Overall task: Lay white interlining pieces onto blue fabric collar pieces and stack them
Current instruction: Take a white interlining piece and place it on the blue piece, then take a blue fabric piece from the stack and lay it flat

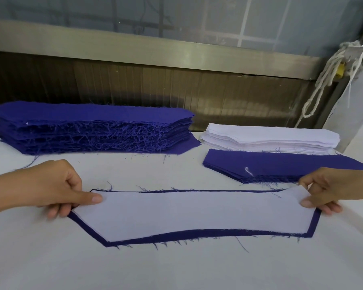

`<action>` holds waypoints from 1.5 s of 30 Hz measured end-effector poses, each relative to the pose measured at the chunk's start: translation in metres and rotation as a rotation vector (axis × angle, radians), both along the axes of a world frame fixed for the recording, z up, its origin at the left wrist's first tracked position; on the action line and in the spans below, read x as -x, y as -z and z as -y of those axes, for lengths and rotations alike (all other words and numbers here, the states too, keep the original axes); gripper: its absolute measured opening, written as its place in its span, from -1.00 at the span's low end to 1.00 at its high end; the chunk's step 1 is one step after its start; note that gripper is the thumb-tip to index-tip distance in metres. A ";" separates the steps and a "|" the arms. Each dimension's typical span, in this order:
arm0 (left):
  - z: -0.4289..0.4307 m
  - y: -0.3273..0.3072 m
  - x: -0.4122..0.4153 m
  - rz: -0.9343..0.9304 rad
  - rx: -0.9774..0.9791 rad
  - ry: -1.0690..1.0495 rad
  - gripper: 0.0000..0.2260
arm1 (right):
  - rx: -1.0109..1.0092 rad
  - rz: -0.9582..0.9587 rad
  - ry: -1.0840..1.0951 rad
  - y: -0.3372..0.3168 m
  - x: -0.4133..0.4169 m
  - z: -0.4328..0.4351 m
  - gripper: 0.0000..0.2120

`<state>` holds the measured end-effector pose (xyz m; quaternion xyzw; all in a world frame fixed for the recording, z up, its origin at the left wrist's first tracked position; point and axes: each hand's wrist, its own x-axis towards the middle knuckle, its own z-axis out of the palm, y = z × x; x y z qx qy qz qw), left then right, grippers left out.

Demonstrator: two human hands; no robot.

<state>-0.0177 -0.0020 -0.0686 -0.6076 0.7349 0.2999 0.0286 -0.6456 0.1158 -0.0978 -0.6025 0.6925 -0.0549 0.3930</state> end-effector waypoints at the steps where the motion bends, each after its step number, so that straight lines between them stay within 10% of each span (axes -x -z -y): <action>1: 0.001 0.000 -0.001 0.006 0.008 -0.003 -0.37 | -0.004 -0.010 0.008 0.001 0.004 0.000 -0.70; 21: -0.001 -0.004 0.002 0.024 0.022 -0.013 -0.48 | -0.066 -0.065 0.090 -0.014 0.015 -0.008 -0.61; 32: 0.029 -0.034 0.021 -0.254 0.958 -0.046 -0.72 | 0.336 0.139 0.048 -0.079 -0.144 0.032 -0.72; 45: 0.118 -0.055 0.047 -0.124 0.983 0.071 -0.80 | 0.727 0.094 0.382 -0.090 -0.244 0.187 -0.81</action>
